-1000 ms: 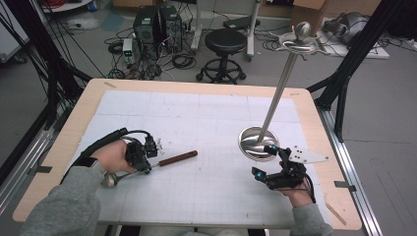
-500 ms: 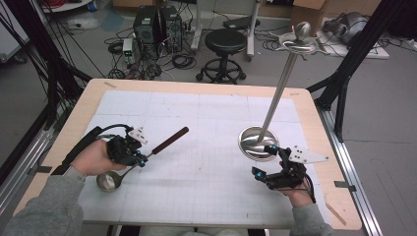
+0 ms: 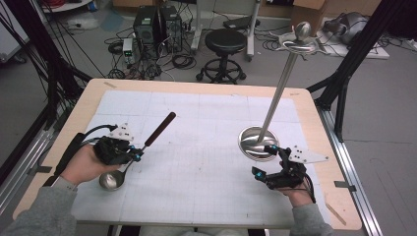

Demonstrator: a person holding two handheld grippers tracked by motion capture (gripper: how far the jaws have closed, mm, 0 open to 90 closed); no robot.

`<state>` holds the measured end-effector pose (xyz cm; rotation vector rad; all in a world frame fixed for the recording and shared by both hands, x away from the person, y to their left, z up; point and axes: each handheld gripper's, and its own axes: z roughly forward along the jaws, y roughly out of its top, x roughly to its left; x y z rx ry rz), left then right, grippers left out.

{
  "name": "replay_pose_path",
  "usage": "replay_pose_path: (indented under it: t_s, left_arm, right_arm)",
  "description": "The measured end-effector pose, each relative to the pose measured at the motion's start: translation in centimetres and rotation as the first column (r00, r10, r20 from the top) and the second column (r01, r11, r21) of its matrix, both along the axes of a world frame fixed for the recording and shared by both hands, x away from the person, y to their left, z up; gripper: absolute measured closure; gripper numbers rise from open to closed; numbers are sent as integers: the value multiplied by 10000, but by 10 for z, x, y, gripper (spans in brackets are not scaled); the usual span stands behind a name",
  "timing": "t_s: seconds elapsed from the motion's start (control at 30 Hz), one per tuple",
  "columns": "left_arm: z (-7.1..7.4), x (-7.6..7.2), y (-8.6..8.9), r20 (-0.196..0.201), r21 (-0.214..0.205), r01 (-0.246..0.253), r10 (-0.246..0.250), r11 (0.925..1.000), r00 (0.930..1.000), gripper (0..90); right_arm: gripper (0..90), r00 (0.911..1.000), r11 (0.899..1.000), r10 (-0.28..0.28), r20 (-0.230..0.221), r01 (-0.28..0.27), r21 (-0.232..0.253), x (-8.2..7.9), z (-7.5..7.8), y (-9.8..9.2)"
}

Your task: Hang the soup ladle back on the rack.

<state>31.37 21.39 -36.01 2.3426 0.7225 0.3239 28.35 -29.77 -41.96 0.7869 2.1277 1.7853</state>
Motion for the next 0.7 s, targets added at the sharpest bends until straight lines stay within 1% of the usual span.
replay_pose_path:
  t_s: [0.03, 0.07, 0.1, 0.13, 0.17, 0.2, 0.23, 0.3, 0.33, 0.37, 0.4, 0.43, 0.47, 0.5, 0.53, 0.57, 0.7]
  left_arm:
    - [2, -2, 3, 233, -314, -87, 94, 9995, 9997, 842]
    - [2, -2, 3, 233, -314, -87, 94, 9995, 9997, 842]
    - [4, -3, 6, 418, -536, -200, 222, 9984, 9989, 842]
    - [4, -3, 6, 418, -536, -200, 222, 9984, 9989, 842]
    - [6, -5, 9, 551, -835, -317, 364, 9960, 9978, 842]
    - [6, -5, 9, 551, -835, -317, 364, 9960, 9978, 842]
    - [7, -5, 10, 640, -1001, -361, 426, 9943, 9970, 842]
    - [9, -8, 11, 721, -1538, -476, 593, 9870, 9956, 842]
    - [10, -11, 12, 908, -1957, -427, 614, 9797, 9940, 842]
    - [10, -13, 12, 1007, -2185, -494, 728, 9746, 9922, 842]
    - [10, -13, 12, 1007, -2185, -494, 728, 9746, 9922, 842]
    - [9, -14, 12, 1140, -2469, -498, 801, 9678, 9903, 842]
    - [9, -14, 12, 1140, -2469, -498, 801, 9678, 9903, 842]
    - [9, -16, 12, 1271, -2703, -583, 956, 9610, 9873, 843]
    - [9, -16, 12, 1271, -2703, -583, 956, 9610, 9873, 842]
    - [8, -17, 11, 1407, -2994, -604, 1067, 9522, 9843, 842]
    - [9, -20, 8, 1643, -3372, -580, 1194, 9397, 9792, 842]
  right_arm:
    - [35, 10000, 10000, 7, -7, -7, 6, 0, 0, 0]
    - [35, 10000, 10000, 4, -36, -4, 9, 0, 0, 0]
    - [35, 10000, 10000, -9, -29, 10, 14, 0, 0, 0]
    - [35, 10000, 10000, -9, -29, 10, 14, 0, 0, 0]
    - [35, 10000, 10000, -29, 21, 29, 21, 0, 0, 0]
    - [35, 10000, 10000, -29, 21, 29, 21, 0, 0, 0]
    - [35, 10000, 10000, -25, 12, 25, 31, 0, 0, 0]
    - [35, 10000, 10000, -27, 13, 27, 24, 0, 0, 0]
    - [35, 10000, 10000, -15, -36, 15, 31, -1, 0, 0]
    - [35, 10000, 10000, 4, -17, -4, 13, 0, 0, 0]
    - [35, 10000, 10000, -4, -6, 4, 3, 0, 0, 0]
    - [35, 10000, 10000, 3, -26, -3, -2, 0, 0, 0]
    - [35, 10000, 10000, 4, -2, -4, -15, 0, 0, 0]
    - [35, 10000, 10000, -8, -1, 8, 13, 0, 0, 0]
    - [35, 10000, 10000, -8, -1, 8, 13, 0, 0, 0]
    - [35, 10000, 10000, -16, 7, 16, 11, 0, 0, 0]
    - [35, 10000, 10000, -10, 4, 10, 2, 0, 0, 0]
